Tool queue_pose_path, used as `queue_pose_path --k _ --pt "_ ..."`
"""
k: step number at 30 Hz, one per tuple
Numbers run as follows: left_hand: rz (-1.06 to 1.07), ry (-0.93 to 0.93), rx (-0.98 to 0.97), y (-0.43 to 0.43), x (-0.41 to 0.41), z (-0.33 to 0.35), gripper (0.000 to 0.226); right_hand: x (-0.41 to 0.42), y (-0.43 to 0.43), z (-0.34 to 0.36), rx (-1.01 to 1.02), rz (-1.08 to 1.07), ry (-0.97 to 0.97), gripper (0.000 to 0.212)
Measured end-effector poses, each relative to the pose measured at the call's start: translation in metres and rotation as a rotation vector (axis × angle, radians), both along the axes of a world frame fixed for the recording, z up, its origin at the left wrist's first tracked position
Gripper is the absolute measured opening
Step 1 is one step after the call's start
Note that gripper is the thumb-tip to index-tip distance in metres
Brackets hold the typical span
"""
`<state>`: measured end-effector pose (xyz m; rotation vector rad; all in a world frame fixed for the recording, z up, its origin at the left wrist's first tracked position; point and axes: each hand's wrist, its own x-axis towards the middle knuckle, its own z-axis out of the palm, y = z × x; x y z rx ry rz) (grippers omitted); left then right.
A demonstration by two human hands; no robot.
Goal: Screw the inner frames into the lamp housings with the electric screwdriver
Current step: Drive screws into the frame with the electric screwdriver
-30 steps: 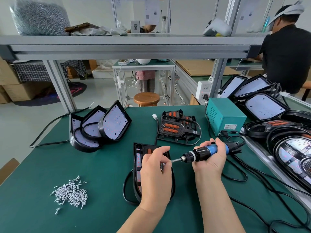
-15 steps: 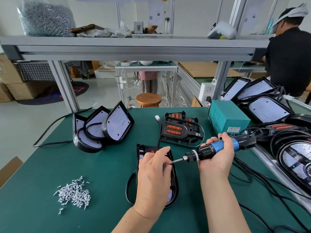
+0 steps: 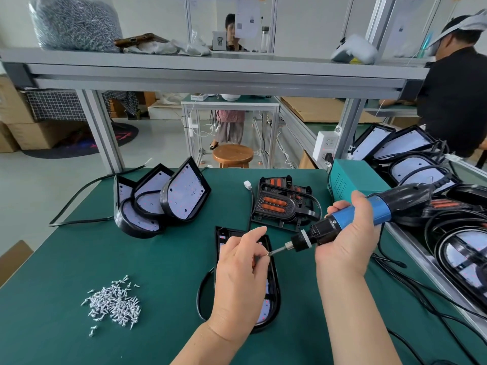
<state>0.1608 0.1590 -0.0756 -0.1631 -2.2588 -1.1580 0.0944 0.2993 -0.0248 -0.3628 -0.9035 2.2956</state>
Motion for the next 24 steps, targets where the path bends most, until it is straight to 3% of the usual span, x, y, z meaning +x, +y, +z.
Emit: queue_pose_path --k 9,13,15,18,20,24 --pt "0.026 -0.158 -0.026 -0.009 -0.005 0.0 0.058 -0.011 -0.001 0.007 0.038 -0.005 0.016 0.01" --pt "0.173 -0.184 0.045 -0.037 -0.017 0.004 0.059 -0.022 0.0 0.017 0.085 0.004 0.071 0.017" --pt "0.243 -0.365 0.086 -0.051 -0.027 0.002 0.071 -0.03 -0.001 0.022 0.127 -0.002 0.111 0.018" --pt "0.146 -0.7 0.141 -0.057 -0.039 -0.002 0.092 -0.042 -0.008 0.024 0.234 -0.004 0.147 0.02" --pt "0.077 -0.792 0.195 -0.056 -0.043 -0.007 0.082 -0.05 -0.015 0.021 0.294 0.032 0.149 0.021" --pt "0.021 -0.797 0.329 -0.06 -0.045 -0.01 0.064 -0.062 -0.028 0.012 0.414 0.098 0.122 0.018"
